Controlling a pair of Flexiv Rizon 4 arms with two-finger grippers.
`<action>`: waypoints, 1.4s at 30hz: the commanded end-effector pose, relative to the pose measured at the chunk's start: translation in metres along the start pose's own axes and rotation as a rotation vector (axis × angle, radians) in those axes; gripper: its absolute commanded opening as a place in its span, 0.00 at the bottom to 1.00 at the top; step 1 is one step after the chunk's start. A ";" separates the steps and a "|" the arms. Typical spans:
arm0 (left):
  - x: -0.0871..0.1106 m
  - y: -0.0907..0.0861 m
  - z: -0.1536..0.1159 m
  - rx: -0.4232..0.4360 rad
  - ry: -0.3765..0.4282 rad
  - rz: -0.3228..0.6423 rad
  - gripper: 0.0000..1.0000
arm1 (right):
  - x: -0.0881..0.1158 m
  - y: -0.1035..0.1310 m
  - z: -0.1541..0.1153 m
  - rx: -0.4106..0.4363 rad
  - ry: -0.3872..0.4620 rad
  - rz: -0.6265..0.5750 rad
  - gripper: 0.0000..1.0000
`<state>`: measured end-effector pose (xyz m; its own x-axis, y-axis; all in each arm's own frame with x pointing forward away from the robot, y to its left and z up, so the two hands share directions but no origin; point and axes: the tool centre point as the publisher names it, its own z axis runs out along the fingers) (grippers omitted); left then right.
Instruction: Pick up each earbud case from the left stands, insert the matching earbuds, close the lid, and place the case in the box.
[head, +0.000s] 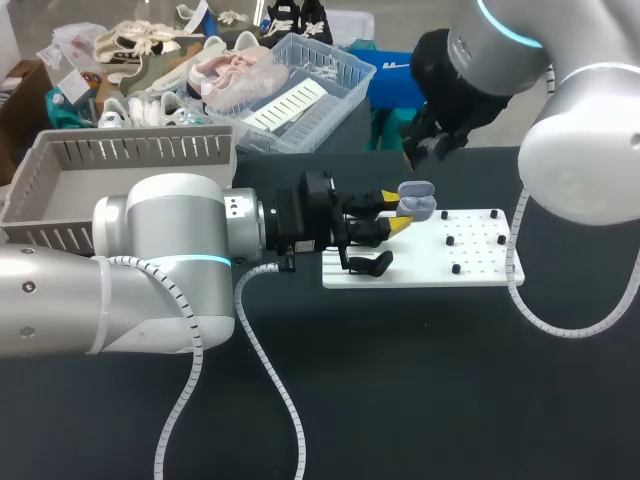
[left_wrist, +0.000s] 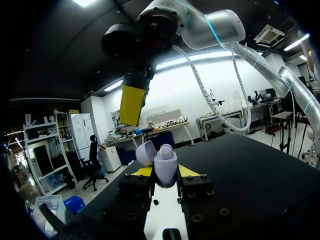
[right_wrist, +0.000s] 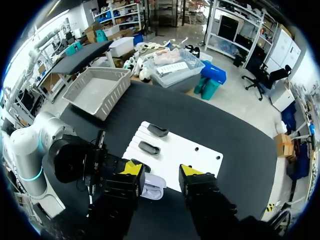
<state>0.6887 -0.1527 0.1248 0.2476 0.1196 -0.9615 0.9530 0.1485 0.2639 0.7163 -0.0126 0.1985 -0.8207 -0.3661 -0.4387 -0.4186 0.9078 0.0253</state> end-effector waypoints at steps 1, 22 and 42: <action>0.000 -0.001 0.001 -0.007 -0.001 0.001 0.00 | -0.009 -0.012 0.010 -0.012 -0.001 0.024 0.43; 0.000 -0.001 0.001 -0.007 -0.001 0.001 0.00 | 0.003 -0.020 0.036 -0.042 0.046 0.072 0.41; 0.000 -0.001 0.001 -0.007 -0.001 0.001 0.00 | 0.032 -0.006 0.021 -0.062 0.036 0.072 0.39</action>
<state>0.6883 -0.1525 0.1244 0.2479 0.1194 -0.9614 0.9530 0.1483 0.2641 0.7116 -0.0224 0.1657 -0.8690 -0.3150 -0.3817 -0.3828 0.9166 0.1151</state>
